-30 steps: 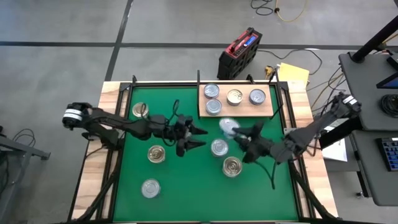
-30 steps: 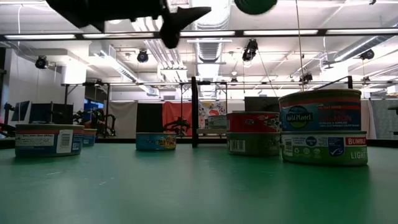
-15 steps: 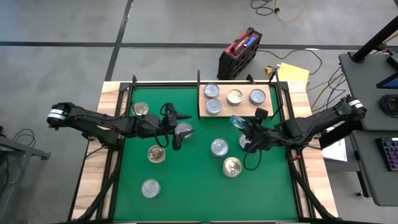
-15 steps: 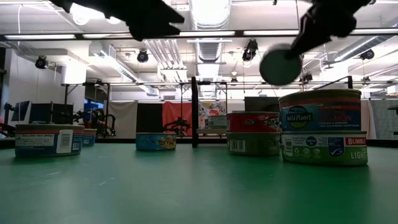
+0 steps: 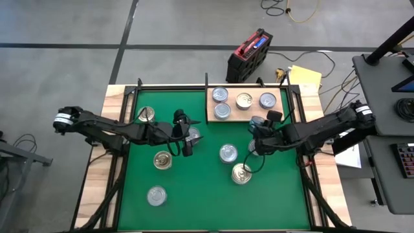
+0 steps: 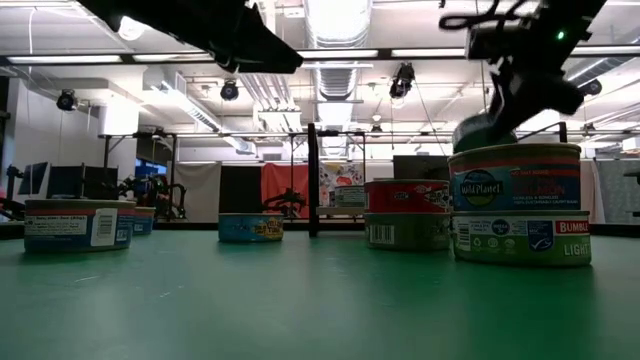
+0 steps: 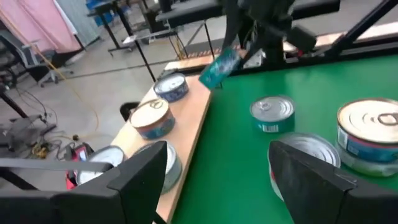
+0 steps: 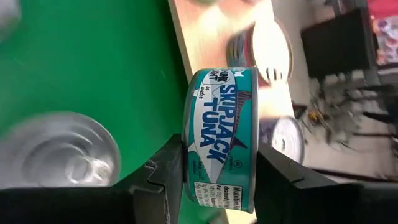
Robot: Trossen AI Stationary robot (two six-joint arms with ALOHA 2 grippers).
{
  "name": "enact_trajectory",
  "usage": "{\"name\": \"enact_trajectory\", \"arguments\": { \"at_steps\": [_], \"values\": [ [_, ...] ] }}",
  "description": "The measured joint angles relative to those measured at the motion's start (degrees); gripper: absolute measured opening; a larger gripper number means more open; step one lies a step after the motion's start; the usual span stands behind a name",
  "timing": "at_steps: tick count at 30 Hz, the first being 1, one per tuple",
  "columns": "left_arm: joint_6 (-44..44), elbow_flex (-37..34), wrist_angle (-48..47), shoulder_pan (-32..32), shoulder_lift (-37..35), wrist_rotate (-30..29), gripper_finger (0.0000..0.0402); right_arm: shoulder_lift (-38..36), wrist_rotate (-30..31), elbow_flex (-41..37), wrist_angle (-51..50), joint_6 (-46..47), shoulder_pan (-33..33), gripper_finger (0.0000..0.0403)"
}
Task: Stack canned seafood by type on shelf
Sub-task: Put the green/blue tuna can on the shelf
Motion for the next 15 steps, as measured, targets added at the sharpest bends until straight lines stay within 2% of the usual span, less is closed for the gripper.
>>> {"name": "enact_trajectory", "arguments": {
  "at_steps": [3,8,15],
  "values": [
    [2.0,0.0,0.0,0.0,0.0,-2.8,0.0266,2.2,0.0,0.0,-2.1,0.2,-1.8,0.0129],
    [3.8,0.0,-0.1,0.0,0.0,-10.9,0.0266,5.1,0.0,0.0,-3.0,-0.9,-4.5,0.0129],
    [2.3,-2.5,1.2,-1.3,1.2,-11.7,0.0266,7.7,0.1,0.0,-4.2,-2.2,-7.0,0.0129]
  ]
}}
